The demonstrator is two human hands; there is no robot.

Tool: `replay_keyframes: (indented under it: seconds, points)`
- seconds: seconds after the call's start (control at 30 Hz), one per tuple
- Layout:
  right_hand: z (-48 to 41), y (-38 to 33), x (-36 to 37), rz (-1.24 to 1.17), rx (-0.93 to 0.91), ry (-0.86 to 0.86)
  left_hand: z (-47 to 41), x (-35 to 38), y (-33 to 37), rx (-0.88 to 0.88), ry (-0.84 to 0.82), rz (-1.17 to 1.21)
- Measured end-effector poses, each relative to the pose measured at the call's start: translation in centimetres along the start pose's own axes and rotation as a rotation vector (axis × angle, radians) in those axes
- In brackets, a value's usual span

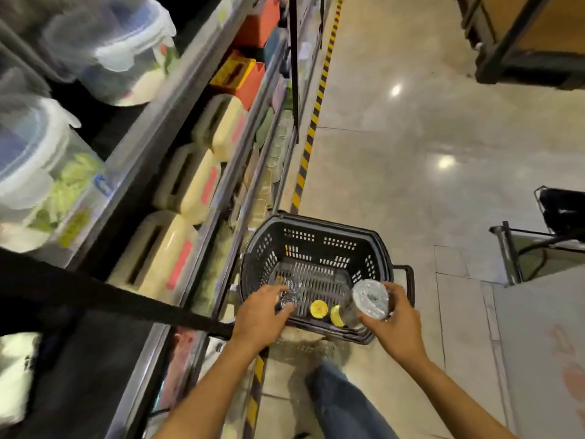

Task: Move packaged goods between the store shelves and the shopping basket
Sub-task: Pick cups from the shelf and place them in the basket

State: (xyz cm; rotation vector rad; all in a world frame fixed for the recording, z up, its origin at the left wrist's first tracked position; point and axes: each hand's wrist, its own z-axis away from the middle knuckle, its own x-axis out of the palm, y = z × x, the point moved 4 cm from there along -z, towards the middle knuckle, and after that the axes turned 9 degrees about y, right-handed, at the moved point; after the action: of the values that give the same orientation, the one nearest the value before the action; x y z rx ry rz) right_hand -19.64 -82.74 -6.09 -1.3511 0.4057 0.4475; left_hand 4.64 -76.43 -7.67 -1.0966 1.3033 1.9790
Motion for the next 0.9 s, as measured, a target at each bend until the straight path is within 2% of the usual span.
replay_keyframes:
  seconds: [0.17, 0.37, 0.5, 0.9]
  points:
    - [-6.9, 0.6, 3.5, 0.057, 0.056, -0.046, -6.6, 2.2, -1.9, -0.086, 0.005, -0.045]
    - [-13.6, 2.6, 10.3, 0.146, 0.039, -0.134, -12.9, 5.3, -6.9, -0.086, 0.02, -0.09]
    - [-17.0, 4.7, 17.0, 0.15, 0.026, -0.196, -16.6, 7.7, -11.7, -0.097, 0.127, -0.127]
    - [-22.9, 16.5, 40.7, 0.203, -0.106, -0.425, -23.4, 19.1, -24.9, 0.062, 0.223, -0.327]
